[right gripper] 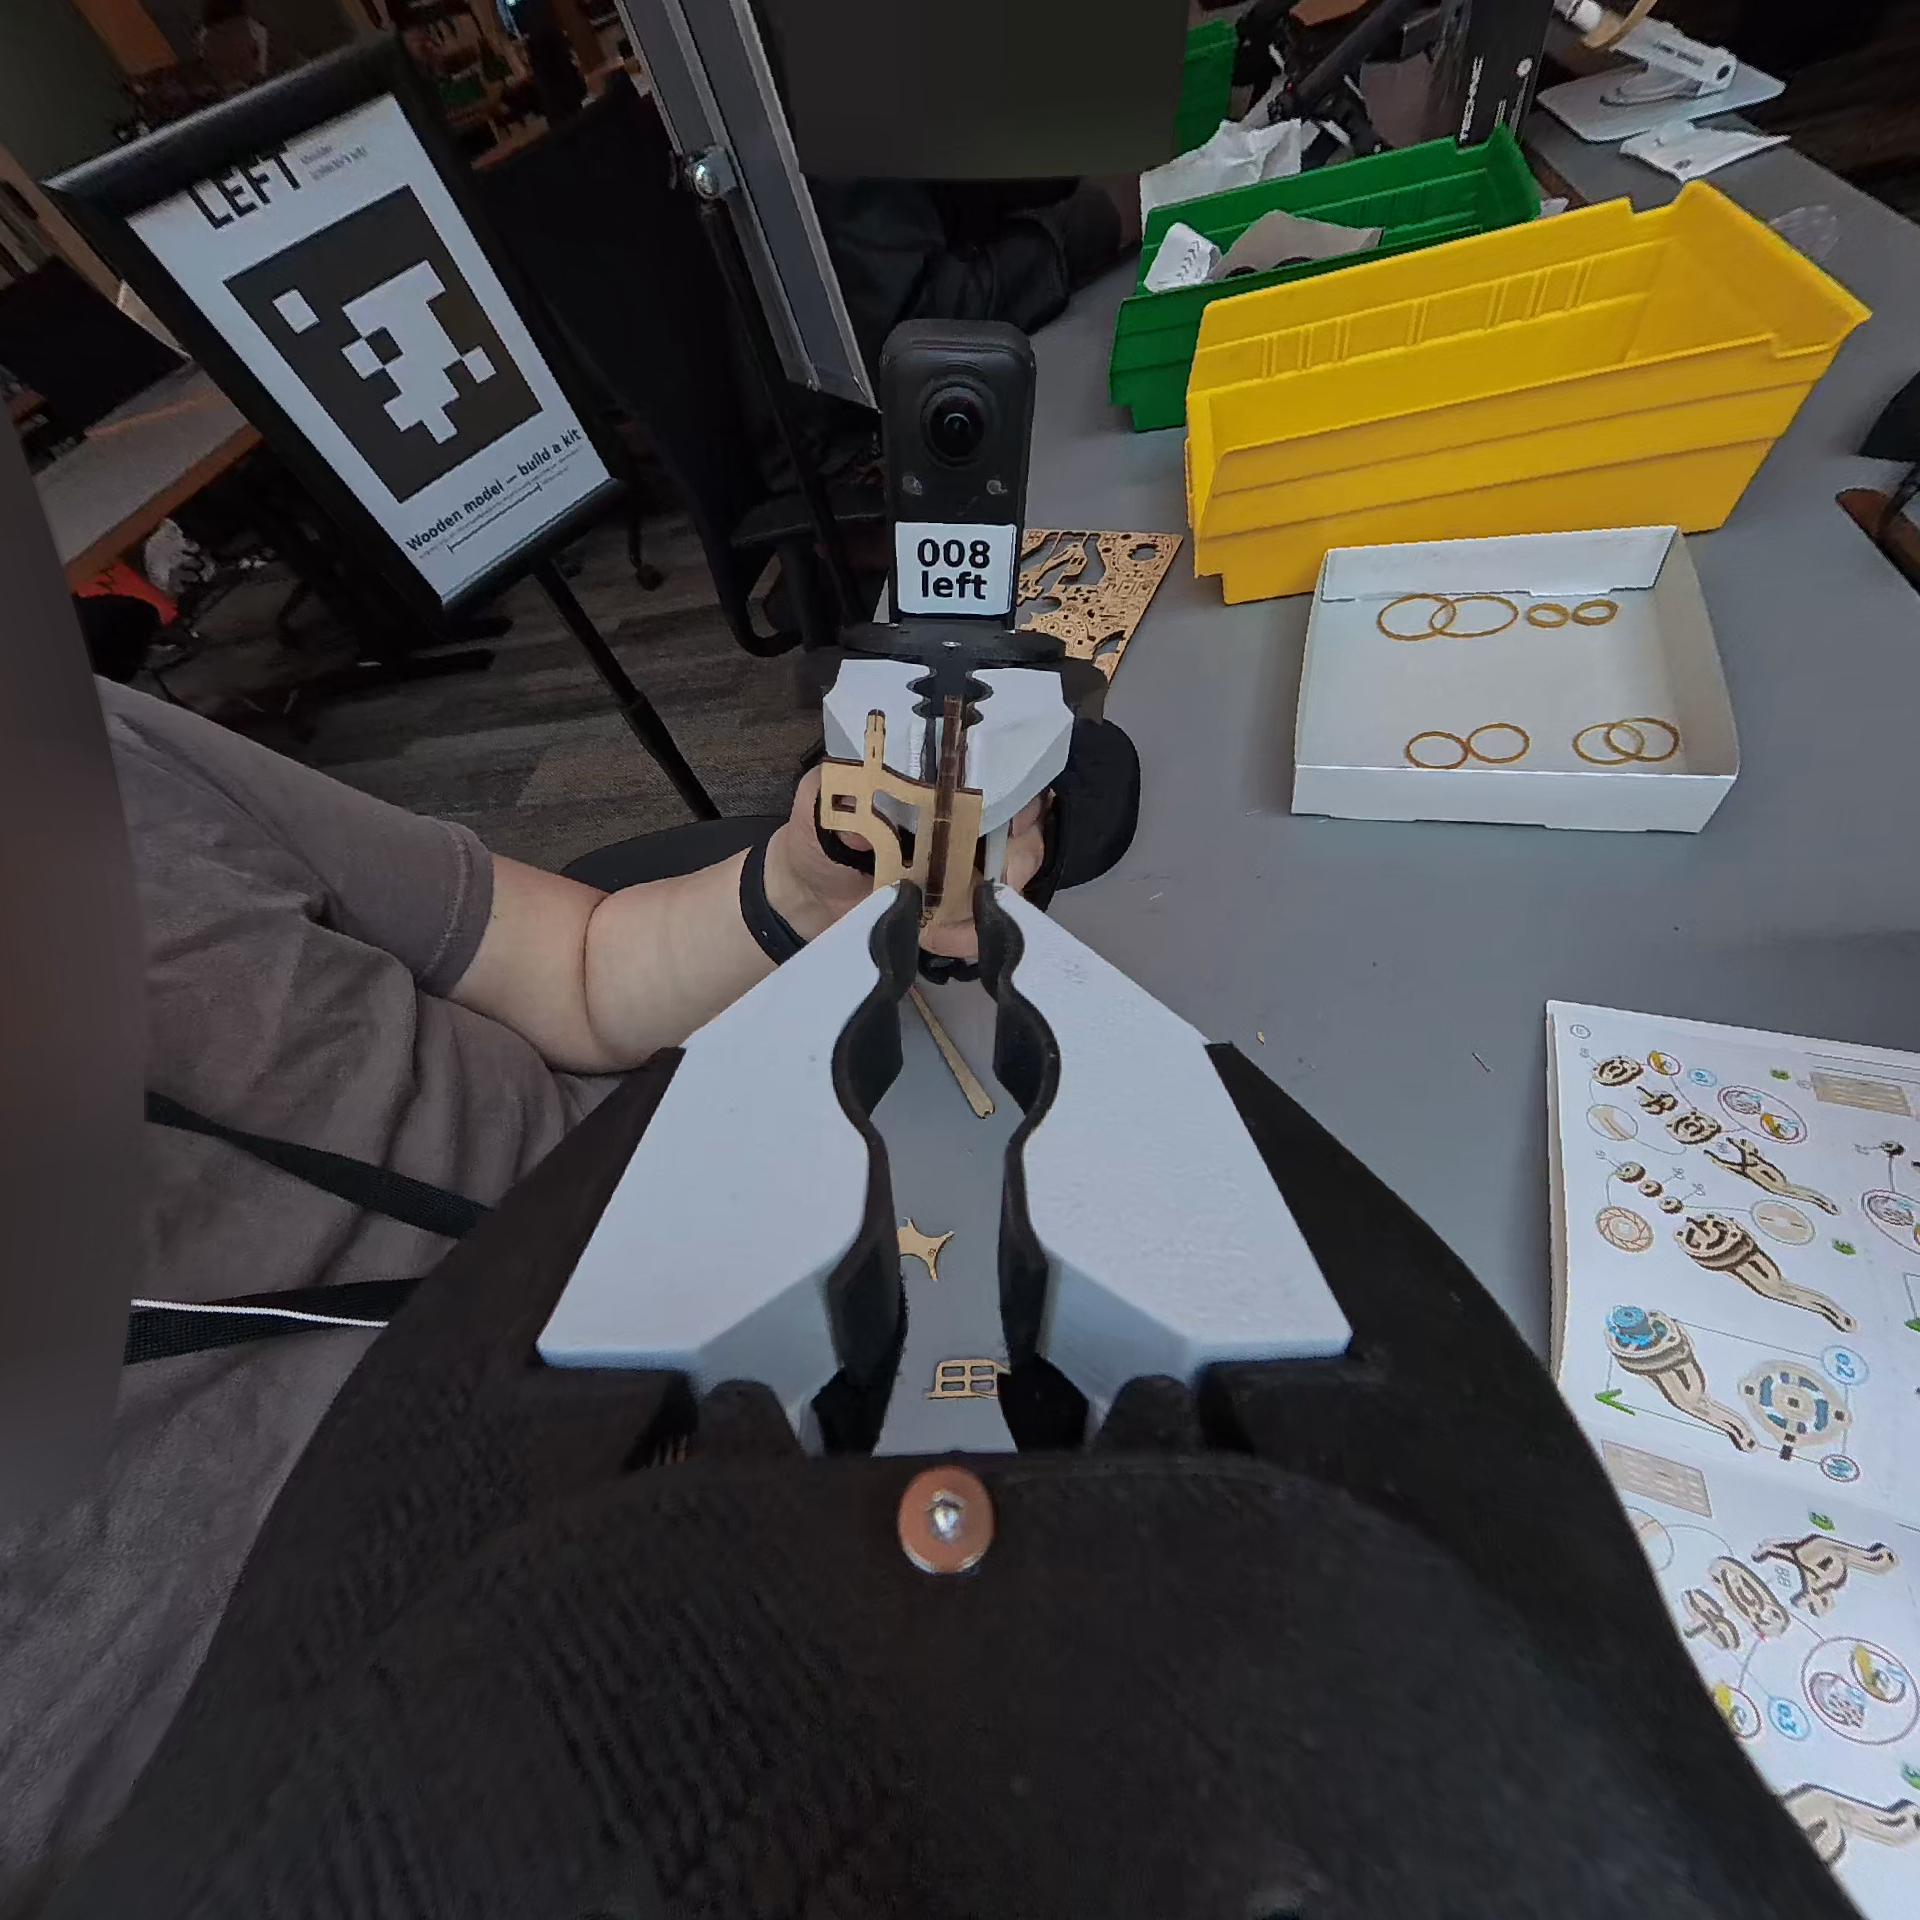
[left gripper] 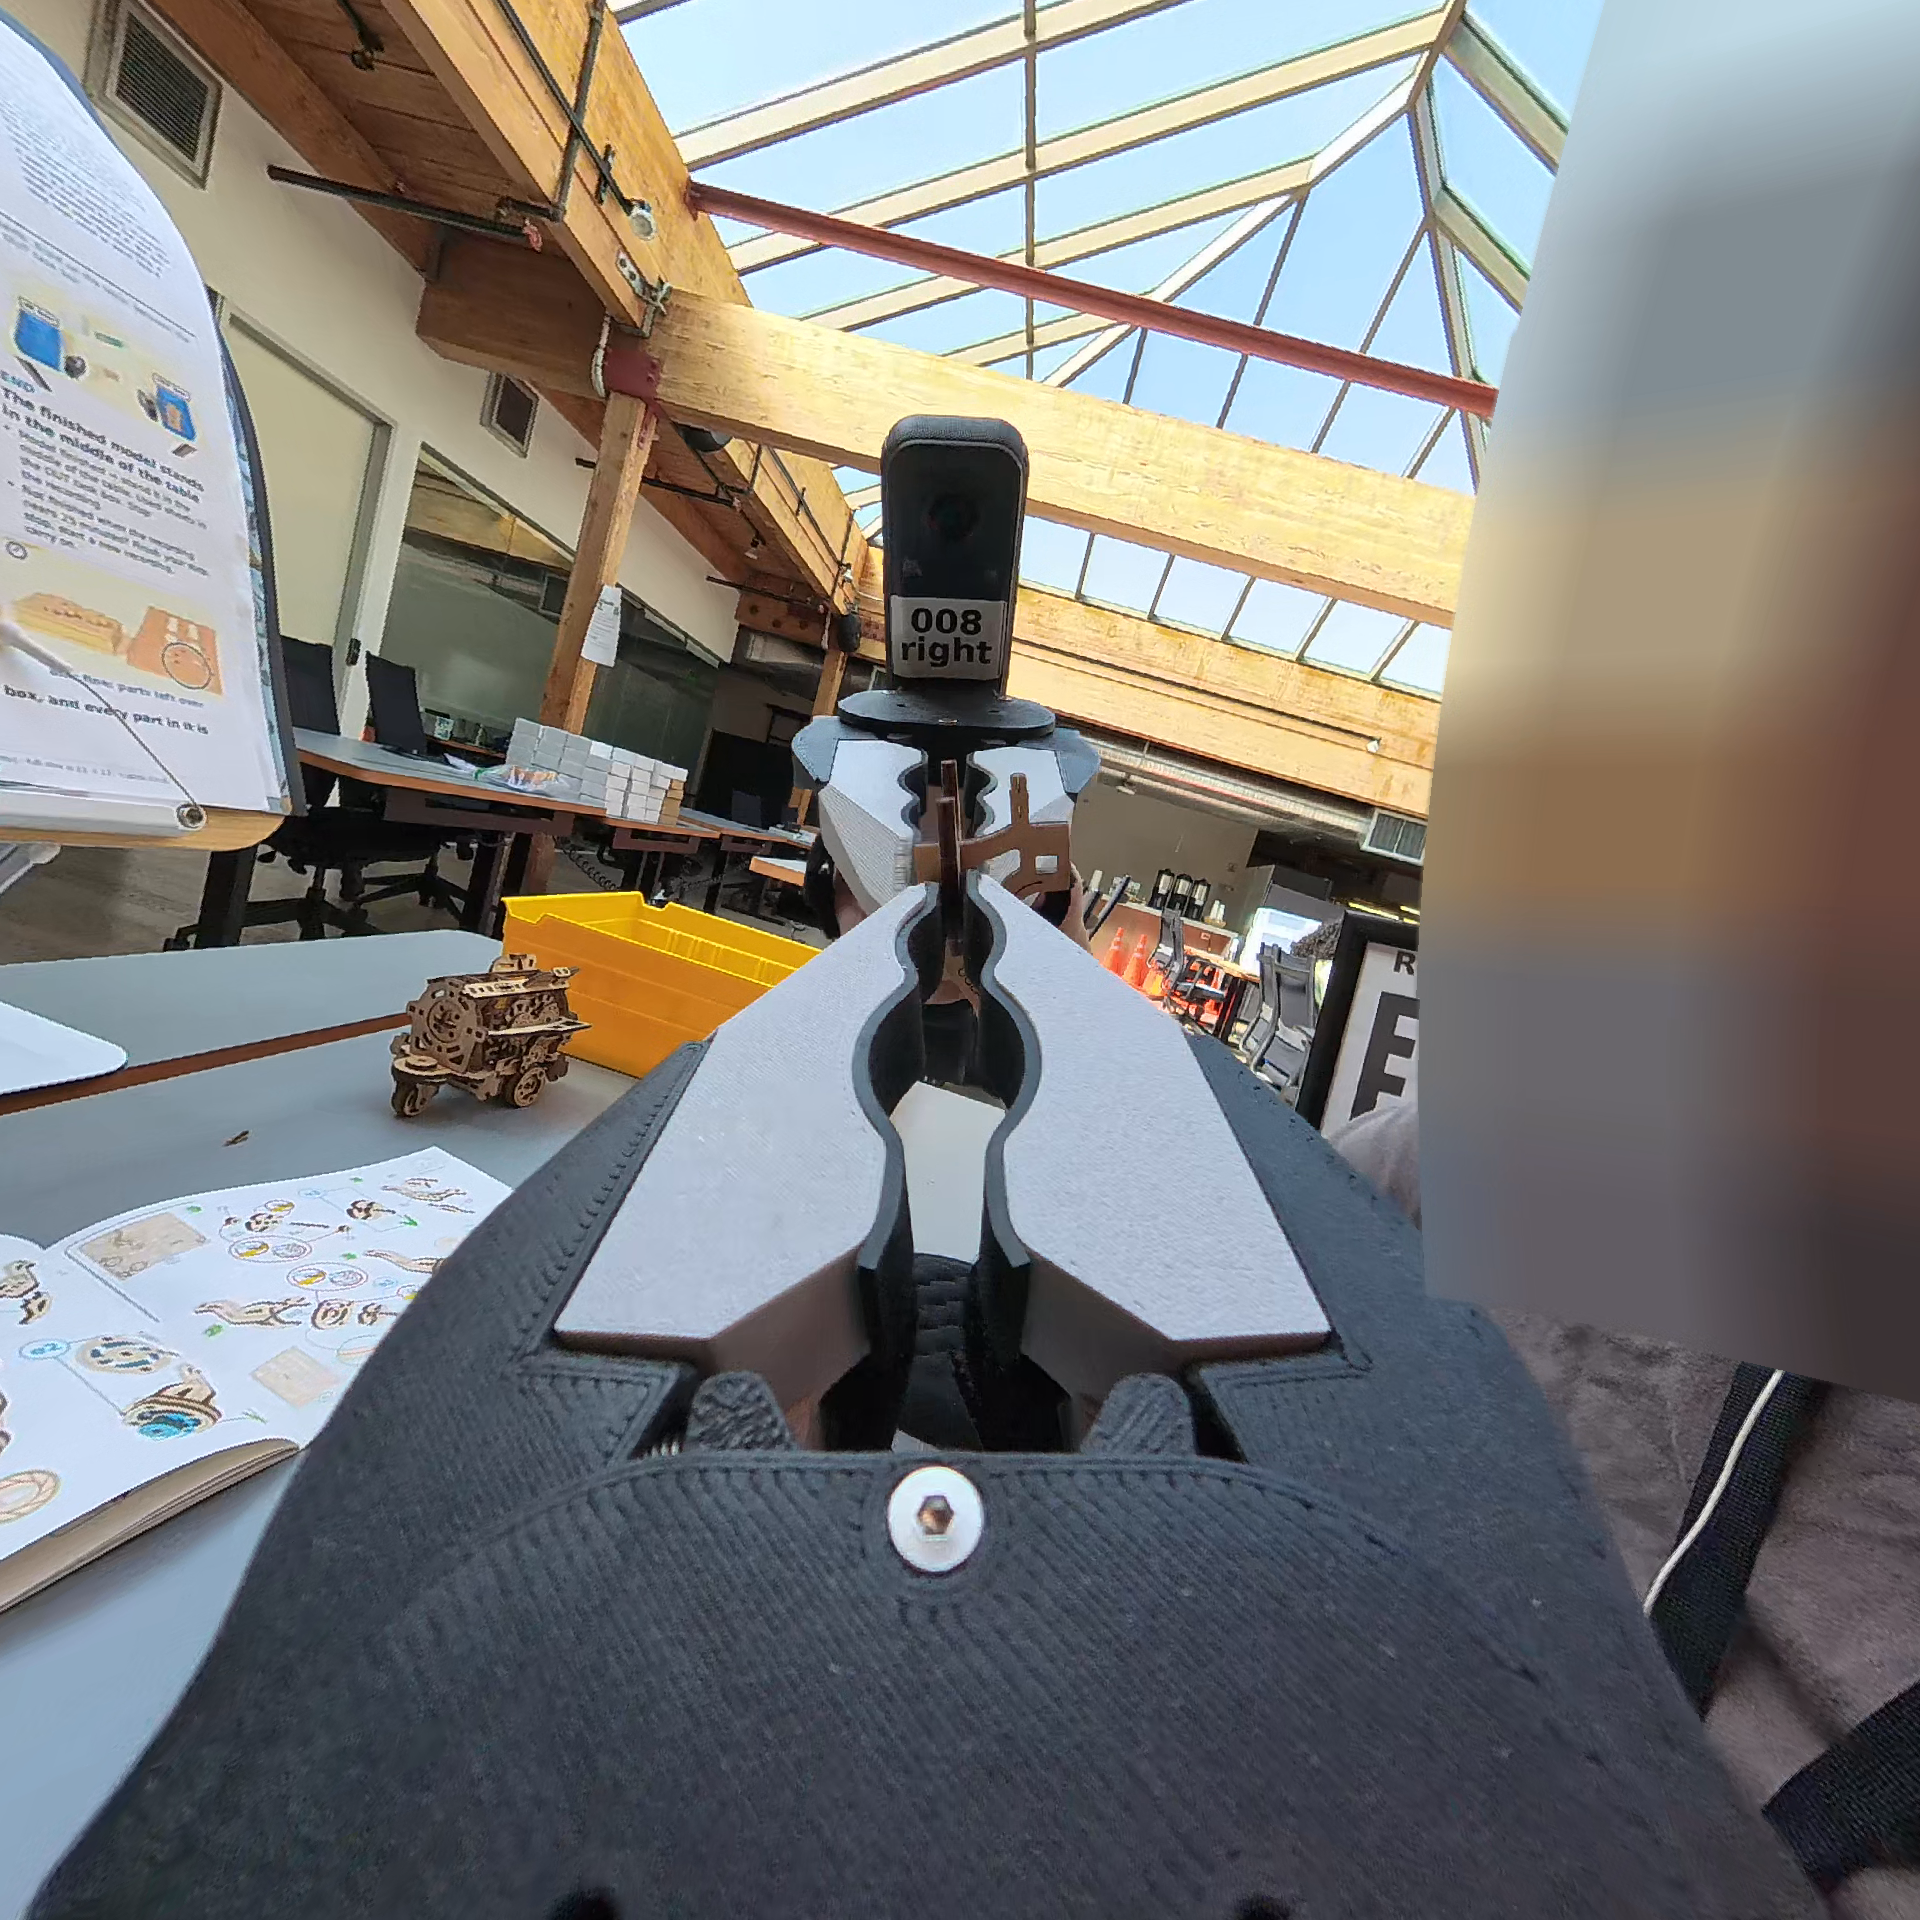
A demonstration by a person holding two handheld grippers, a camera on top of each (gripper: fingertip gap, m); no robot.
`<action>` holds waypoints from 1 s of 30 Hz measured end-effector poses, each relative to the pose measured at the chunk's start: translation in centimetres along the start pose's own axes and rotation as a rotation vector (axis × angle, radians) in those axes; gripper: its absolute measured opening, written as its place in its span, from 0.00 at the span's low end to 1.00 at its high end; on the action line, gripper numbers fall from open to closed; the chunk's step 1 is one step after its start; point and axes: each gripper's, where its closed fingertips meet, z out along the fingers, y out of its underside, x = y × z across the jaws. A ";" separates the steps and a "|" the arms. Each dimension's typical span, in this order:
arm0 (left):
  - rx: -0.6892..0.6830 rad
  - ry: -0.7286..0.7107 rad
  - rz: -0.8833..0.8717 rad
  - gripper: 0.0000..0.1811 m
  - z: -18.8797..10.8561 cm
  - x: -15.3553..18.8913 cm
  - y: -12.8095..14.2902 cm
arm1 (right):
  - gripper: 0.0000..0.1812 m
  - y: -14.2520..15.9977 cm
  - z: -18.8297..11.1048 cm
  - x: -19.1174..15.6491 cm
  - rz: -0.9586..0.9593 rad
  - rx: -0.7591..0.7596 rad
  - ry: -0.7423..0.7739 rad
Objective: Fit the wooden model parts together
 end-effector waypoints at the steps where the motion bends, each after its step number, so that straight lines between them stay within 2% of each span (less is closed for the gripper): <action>1: -0.003 0.000 -0.002 0.00 0.0 0.0 0.1 | 0.04 -0.2 -0.1 0.1 0.010 0.016 -0.003; 2: -0.005 -0.004 -0.001 0.00 0.0 -0.1 0.1 | 0.01 -0.2 -0.2 -0.2 0.016 0.018 -0.025; 12: 0.008 -0.030 0.008 0.00 0.0 -0.5 0.0 | 0.01 -0.3 -0.3 0.3 0.034 0.034 -0.023; 16: -0.011 -0.029 0.000 0.03 0.2 -0.5 0.3 | 0.01 -0.9 -0.6 0.2 0.057 0.074 -0.040; 20: -0.014 -0.021 0.003 0.00 0.2 -0.3 0.3 | 0.01 -0.9 -0.5 0.2 0.047 0.074 -0.041; 30: -0.015 -0.032 0.026 0.00 0.1 -0.2 0.3 | 0.01 -0.9 -0.4 0.0 0.008 0.073 -0.028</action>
